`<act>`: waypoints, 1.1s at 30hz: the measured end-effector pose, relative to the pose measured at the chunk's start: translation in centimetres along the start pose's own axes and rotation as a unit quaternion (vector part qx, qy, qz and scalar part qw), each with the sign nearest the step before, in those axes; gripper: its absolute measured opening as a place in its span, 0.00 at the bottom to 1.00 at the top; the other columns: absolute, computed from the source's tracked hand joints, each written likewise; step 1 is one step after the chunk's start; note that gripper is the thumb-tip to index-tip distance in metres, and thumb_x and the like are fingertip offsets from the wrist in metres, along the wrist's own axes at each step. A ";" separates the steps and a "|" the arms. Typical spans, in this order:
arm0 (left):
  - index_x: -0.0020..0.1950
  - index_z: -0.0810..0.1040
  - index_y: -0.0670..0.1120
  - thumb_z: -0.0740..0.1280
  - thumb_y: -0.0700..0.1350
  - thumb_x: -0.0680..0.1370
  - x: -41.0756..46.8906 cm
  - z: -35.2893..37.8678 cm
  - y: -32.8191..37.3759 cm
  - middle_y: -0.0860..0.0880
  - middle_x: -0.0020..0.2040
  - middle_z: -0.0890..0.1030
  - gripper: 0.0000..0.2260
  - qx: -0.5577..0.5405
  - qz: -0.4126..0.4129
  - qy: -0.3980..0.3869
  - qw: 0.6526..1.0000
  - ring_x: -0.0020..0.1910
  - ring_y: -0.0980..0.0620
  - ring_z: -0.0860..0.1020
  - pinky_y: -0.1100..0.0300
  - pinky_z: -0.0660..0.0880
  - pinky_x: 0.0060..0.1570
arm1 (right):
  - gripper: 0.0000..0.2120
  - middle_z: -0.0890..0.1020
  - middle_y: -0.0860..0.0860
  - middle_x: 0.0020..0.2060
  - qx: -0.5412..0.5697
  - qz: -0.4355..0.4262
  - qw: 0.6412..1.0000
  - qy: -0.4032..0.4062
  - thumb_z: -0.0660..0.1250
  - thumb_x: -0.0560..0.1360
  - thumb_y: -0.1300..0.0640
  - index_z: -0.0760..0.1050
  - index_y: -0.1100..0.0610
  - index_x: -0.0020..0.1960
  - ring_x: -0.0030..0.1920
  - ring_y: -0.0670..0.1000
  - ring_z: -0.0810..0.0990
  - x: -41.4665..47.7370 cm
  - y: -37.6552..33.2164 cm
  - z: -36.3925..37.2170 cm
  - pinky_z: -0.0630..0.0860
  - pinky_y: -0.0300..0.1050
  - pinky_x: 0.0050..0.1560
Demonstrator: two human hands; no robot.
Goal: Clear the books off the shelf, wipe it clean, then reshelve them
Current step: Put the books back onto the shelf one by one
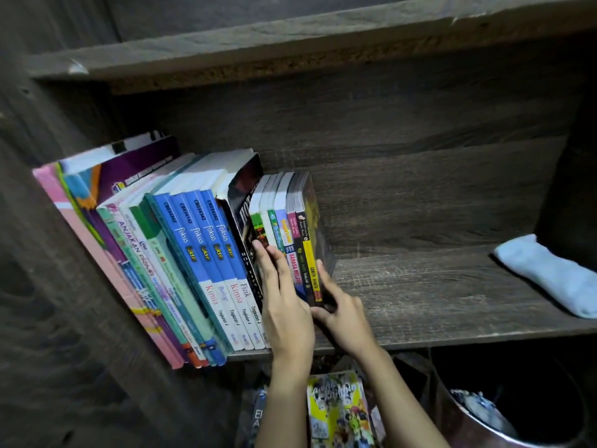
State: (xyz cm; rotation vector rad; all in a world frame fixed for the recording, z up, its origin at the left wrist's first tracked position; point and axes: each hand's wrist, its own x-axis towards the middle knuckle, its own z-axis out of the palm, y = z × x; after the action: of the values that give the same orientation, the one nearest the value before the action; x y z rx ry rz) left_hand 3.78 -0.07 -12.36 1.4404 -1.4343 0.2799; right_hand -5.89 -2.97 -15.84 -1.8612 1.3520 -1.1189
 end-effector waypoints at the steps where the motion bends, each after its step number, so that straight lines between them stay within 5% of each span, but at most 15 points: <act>1: 0.76 0.51 0.41 0.66 0.22 0.64 0.0 0.2 -0.2 0.55 0.77 0.38 0.45 0.006 0.001 -0.003 1.000 0.74 0.49 0.58 0.52 0.81 0.42 | 0.41 0.80 0.49 0.60 0.010 0.001 1.000 -0.006 0.73 0.70 0.51 0.52 0.33 0.73 0.55 0.47 0.81 0.1 0.0 -0.1 0.72 0.34 0.57; 3: 0.76 0.49 0.41 0.67 0.22 0.63 0.0 0.4 -0.3 0.56 0.77 0.37 0.47 0.011 0.002 -0.008 1.000 0.74 0.54 0.50 0.51 0.81 0.46 | 0.42 0.76 0.44 0.63 0.067 0.009 0.997 -0.033 0.73 0.70 0.58 0.53 0.34 0.72 0.58 0.43 0.78 0.3 0.3 -0.4 0.70 0.28 0.57; 6: 0.75 0.47 0.40 0.66 0.21 0.64 0.1 0.8 -0.5 0.57 0.76 0.37 0.46 0.008 0.008 0.001 1.000 0.74 0.55 0.47 0.51 0.75 0.58 | 0.43 0.69 0.39 0.66 0.143 0.016 0.987 -0.074 0.70 0.70 0.69 0.56 0.34 0.71 0.66 0.42 0.70 0.6 0.8 -0.6 0.69 0.35 0.63; 10: 0.75 0.49 0.40 0.64 0.20 0.66 0.1 0.9 -0.9 0.57 0.77 0.41 0.43 -0.008 0.016 0.023 1.000 0.75 0.59 0.46 0.51 0.65 0.65 | 0.44 0.73 0.41 0.65 0.136 0.014 0.989 -0.058 0.70 0.70 0.70 0.56 0.33 0.71 0.62 0.41 0.74 0.6 0.8 -0.5 0.70 0.31 0.60; 17: 0.76 0.49 0.42 0.64 0.21 0.65 0.0 0.9 -0.6 0.57 0.77 0.39 0.44 0.009 0.004 -0.004 1.000 0.75 0.59 0.43 0.52 0.81 0.47 | 0.42 0.82 0.49 0.54 0.155 0.042 0.987 -0.007 0.74 0.64 0.72 0.65 0.47 0.72 0.49 0.37 0.80 0.4 1.0 -0.1 0.73 0.29 0.52; 20: 0.76 0.48 0.42 0.64 0.22 0.64 -0.3 0.8 -0.6 0.56 0.77 0.37 0.46 0.023 0.008 -0.023 0.999 0.75 0.59 0.40 0.51 0.80 0.50 | 0.40 0.82 0.48 0.53 0.148 0.046 0.988 0.004 0.75 0.63 0.72 0.67 0.51 0.71 0.46 0.30 0.78 0.3 1.0 -0.2 0.72 0.25 0.50; 24: 0.76 0.40 0.48 0.66 0.22 0.62 -0.4 0.4 -0.5 0.58 0.75 0.34 0.52 0.024 -0.006 -0.056 0.998 0.74 0.61 0.36 0.55 0.80 0.48 | 0.40 0.81 0.47 0.53 0.121 0.044 0.992 0.004 0.75 0.65 0.69 0.66 0.49 0.72 0.48 0.37 0.79 0.3 0.6 -0.5 0.69 0.22 0.50; 28: 0.75 0.39 0.49 0.65 0.23 0.63 -0.4 -0.2 -0.3 0.59 0.74 0.32 0.52 0.019 -0.023 -0.075 0.997 0.73 0.62 0.35 0.51 0.80 0.49 | 0.39 0.82 0.48 0.56 0.078 0.046 0.996 0.007 0.75 0.67 0.64 0.64 0.46 0.72 0.51 0.39 0.79 0.1 0.4 -0.2 0.74 0.38 0.61; 33: 0.72 0.35 0.53 0.62 0.25 0.69 -0.2 -1.6 0.7 0.59 0.72 0.29 0.47 0.032 -0.041 -0.126 0.991 0.73 0.60 0.35 0.60 0.77 0.46 | 0.32 0.82 0.53 0.55 0.022 0.057 0.997 0.042 0.74 0.69 0.60 0.69 0.49 0.70 0.54 0.47 0.81 -0.8 -0.3 0.0 0.75 0.44 0.61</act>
State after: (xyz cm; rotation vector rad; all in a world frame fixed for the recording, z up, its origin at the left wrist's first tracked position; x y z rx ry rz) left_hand 3.97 1.42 -11.46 1.6288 -1.5746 0.0944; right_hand -5.89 -2.12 -15.80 -1.7003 1.4500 -1.1707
